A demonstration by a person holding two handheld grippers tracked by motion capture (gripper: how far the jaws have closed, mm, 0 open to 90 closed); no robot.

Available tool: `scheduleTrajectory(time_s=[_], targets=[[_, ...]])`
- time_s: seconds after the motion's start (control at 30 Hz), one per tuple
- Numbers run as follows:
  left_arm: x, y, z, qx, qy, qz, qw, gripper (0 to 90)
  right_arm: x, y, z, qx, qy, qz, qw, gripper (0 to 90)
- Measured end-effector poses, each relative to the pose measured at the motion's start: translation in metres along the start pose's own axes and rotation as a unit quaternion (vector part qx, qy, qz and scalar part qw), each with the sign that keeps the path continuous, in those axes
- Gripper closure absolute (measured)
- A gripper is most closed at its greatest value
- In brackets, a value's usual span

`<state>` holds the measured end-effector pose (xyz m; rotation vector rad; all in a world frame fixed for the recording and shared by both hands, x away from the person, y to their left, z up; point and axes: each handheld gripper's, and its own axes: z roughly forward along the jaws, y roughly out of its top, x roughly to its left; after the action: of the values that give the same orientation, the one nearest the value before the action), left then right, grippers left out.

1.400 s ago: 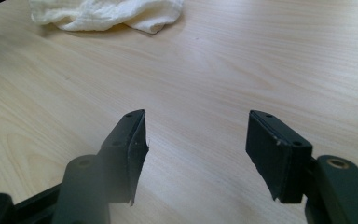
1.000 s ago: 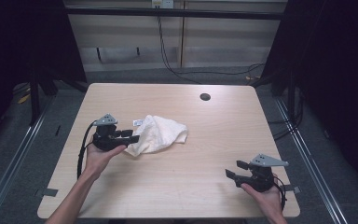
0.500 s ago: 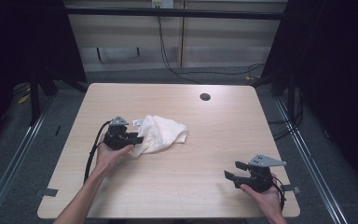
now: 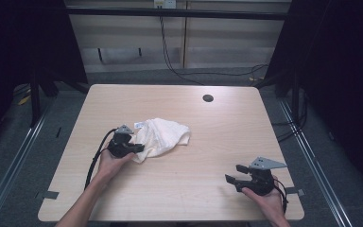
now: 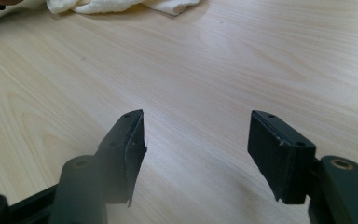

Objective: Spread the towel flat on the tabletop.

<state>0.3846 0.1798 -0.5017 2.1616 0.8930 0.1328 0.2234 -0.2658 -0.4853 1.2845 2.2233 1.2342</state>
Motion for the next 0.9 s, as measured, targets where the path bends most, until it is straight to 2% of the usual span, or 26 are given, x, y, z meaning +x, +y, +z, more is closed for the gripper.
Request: scheduleTrajectory(time_s=[0.07,0.3,0.33,0.43,0.47,0.53,0.57,0.6,0.63,0.73,0.8,0.9], targets=[[-0.002,0.000,0.000,0.005,-0.007,0.005,1.0000,88.7,0.000,0.000,0.001,0.001,0.001,-0.001,1.0000,37.2],[-0.012,-0.006,-0.001,-0.001,-0.020,0.002,0.9998,88.8,0.001,0.002,0.001,0.006,0.016,-0.003,0.9998,41.6],[-0.017,-0.006,-0.001,0.003,-0.020,0.007,0.9998,88.8,0.002,0.004,0.002,0.004,0.019,-0.004,0.9998,42.6],[-0.021,-0.007,-0.001,0.005,-0.022,0.011,0.9997,88.8,0.003,0.005,0.002,0.008,0.022,-0.008,0.9997,44.6],[-0.026,-0.009,-0.002,0.008,-0.032,0.022,0.9992,88.8,0.003,0.006,0.003,0.005,0.023,-0.009,0.9997,45.0],[-0.032,-0.012,-0.004,0.010,-0.029,0.034,0.9989,88.8,0.004,0.008,0.004,0.004,0.034,-0.010,0.9994,45.2],[-0.032,-0.012,-0.004,0.010,-0.029,0.034,0.9989,88.8,0.004,0.008,0.004,0.004,0.034,-0.010,0.9994,45.2],[-0.037,-0.015,-0.007,0.016,-0.043,0.042,0.9981,88.8,0.006,0.012,0.006,-0.001,0.044,-0.016,0.9989,45.4],[-0.040,-0.017,-0.010,0.018,-0.044,0.050,0.9976,88.8,0.007,0.015,0.008,-0.002,0.047,-0.016,0.9988,45.6],[-0.045,-0.023,-0.016,0.028,-0.051,0.060,0.9965,88.9,0.012,0.023,0.015,0.000,0.053,-0.028,0.9982,46.5],[-0.048,-0.028,-0.020,0.025,-0.051,0.065,0.9963,88.8,0.015,0.028,0.021,0.002,0.058,-0.033,0.9977,47.0],[-0.048,-0.033,-0.024,0.022,-0.057,0.063,0.9962,88.8,0.019,0.034,0.028,0.002,0.061,-0.039,0.9974,47.2]])
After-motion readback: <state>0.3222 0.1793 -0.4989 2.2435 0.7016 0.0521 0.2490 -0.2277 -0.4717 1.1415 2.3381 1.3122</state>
